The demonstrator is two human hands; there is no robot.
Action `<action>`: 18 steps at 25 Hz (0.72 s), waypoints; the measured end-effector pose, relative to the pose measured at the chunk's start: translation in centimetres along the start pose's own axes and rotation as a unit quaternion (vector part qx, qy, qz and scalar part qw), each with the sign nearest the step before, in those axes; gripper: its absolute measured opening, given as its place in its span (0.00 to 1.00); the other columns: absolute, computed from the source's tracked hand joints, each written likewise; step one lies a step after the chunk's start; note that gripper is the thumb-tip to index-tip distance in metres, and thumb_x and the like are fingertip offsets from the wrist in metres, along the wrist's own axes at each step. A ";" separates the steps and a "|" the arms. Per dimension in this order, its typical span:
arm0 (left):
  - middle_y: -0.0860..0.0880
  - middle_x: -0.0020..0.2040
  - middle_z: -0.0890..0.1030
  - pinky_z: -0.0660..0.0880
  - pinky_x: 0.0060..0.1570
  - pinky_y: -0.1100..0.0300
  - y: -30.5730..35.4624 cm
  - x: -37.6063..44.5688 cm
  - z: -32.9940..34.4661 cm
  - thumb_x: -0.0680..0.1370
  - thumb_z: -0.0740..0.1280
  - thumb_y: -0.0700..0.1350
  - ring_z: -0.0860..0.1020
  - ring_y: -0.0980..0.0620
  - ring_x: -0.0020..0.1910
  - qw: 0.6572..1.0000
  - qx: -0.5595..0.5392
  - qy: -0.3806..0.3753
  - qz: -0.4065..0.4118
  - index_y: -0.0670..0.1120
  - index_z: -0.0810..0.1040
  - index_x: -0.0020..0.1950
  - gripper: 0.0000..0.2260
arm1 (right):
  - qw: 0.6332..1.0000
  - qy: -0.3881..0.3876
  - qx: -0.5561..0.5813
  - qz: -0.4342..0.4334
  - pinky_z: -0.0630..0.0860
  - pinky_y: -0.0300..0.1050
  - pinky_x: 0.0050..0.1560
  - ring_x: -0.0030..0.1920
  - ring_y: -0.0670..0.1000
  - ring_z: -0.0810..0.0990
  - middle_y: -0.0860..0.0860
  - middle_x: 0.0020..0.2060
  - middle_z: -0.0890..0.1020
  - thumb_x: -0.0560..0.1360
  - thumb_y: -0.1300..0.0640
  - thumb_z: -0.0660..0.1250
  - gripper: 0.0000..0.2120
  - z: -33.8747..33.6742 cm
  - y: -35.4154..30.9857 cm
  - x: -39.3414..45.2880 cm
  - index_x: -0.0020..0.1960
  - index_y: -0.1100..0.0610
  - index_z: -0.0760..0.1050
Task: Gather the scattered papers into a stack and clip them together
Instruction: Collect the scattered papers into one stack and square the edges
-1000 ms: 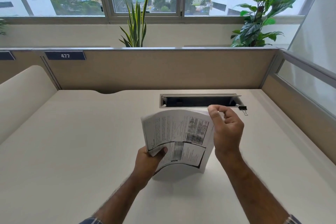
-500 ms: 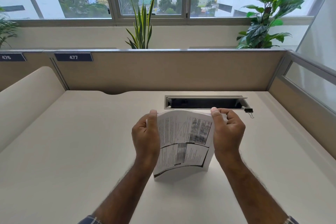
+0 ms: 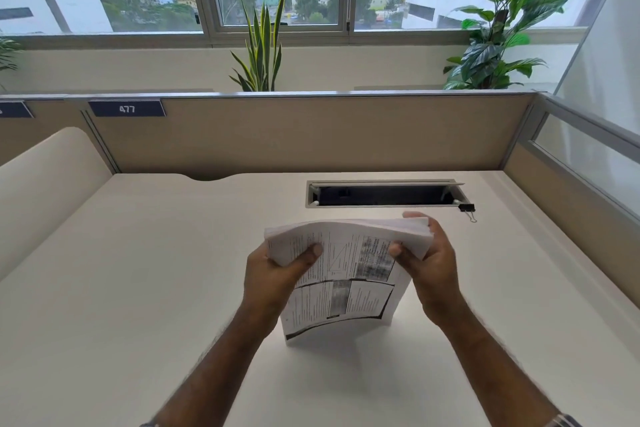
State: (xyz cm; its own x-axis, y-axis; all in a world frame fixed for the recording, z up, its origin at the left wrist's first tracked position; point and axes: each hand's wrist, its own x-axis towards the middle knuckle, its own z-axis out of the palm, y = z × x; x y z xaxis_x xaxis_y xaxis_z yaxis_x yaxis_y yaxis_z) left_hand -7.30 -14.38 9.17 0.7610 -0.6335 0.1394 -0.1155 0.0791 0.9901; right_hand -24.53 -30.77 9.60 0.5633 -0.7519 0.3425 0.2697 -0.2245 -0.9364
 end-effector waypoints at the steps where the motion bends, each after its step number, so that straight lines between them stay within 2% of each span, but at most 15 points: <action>1: 0.54 0.46 0.88 0.81 0.36 0.63 -0.8 0.0 -0.1 0.63 0.80 0.61 0.85 0.56 0.44 0.999 -0.013 -0.021 -0.028 0.57 0.85 0.49 0.17 | 0.999 -0.016 0.001 0.030 0.83 0.42 0.38 0.49 0.52 0.85 0.45 0.47 0.85 0.64 0.46 0.77 0.24 -0.2 1.1 -0.3 0.57 0.49 0.74; 4: 0.52 0.48 0.88 0.82 0.39 0.63 -3.1 -0.4 0.1 0.65 0.81 0.52 0.86 0.54 0.47 0.995 -0.042 -0.054 -0.077 0.59 0.87 0.48 0.12 | 0.993 -0.039 0.019 0.106 0.83 0.43 0.43 0.51 0.52 0.85 0.49 0.50 0.86 0.63 0.51 0.80 0.22 0.1 4.5 -1.8 0.55 0.50 0.80; 7: 0.52 0.50 0.88 0.82 0.42 0.62 -4.8 -0.9 0.2 0.65 0.80 0.51 0.86 0.54 0.49 0.992 -0.048 -0.047 -0.102 0.58 0.87 0.49 0.14 | 0.989 -0.031 0.017 0.141 0.82 0.43 0.46 0.52 0.52 0.85 0.51 0.51 0.87 0.66 0.61 0.79 0.18 0.3 6.6 -3.1 0.53 0.49 0.83; 11: 0.53 0.51 0.88 0.82 0.42 0.64 -6.7 -1.6 0.2 0.66 0.81 0.50 0.85 0.55 0.49 0.990 -0.044 -0.039 -0.128 0.59 0.87 0.49 0.13 | 0.984 -0.019 -0.018 0.177 0.82 0.45 0.46 0.49 0.52 0.85 0.53 0.48 0.88 0.70 0.70 0.75 0.18 0.6 7.6 -3.6 0.49 0.48 0.85; 15: 0.50 0.50 0.88 0.83 0.44 0.61 -7.1 -1.7 0.2 0.65 0.80 0.48 0.86 0.53 0.48 0.990 -0.037 -0.031 -0.132 0.54 0.88 0.48 0.12 | 0.982 -0.015 -0.040 0.186 0.83 0.48 0.52 0.49 0.53 0.86 0.53 0.46 0.88 0.71 0.71 0.73 0.14 0.6 7.0 -3.4 0.48 0.52 0.85; 18: 0.46 0.50 0.88 0.84 0.42 0.56 -6.1 -0.9 -0.2 0.66 0.80 0.48 0.87 0.47 0.48 0.987 -0.035 -0.070 -0.140 0.49 0.87 0.50 0.14 | 0.975 -0.058 -0.050 0.211 0.84 0.46 0.45 0.46 0.54 0.87 0.54 0.44 0.88 0.73 0.68 0.72 0.10 -0.1 5.8 -2.7 0.48 0.55 0.84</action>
State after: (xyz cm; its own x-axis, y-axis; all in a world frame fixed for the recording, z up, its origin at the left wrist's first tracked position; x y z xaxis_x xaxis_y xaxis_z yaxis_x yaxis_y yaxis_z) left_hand -7.18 -14.16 3.04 0.6608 -0.7378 -0.1375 0.1350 -0.0634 0.9888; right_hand -24.54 -30.16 3.22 0.6939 -0.7164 -0.0731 -0.0788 0.0254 -0.9966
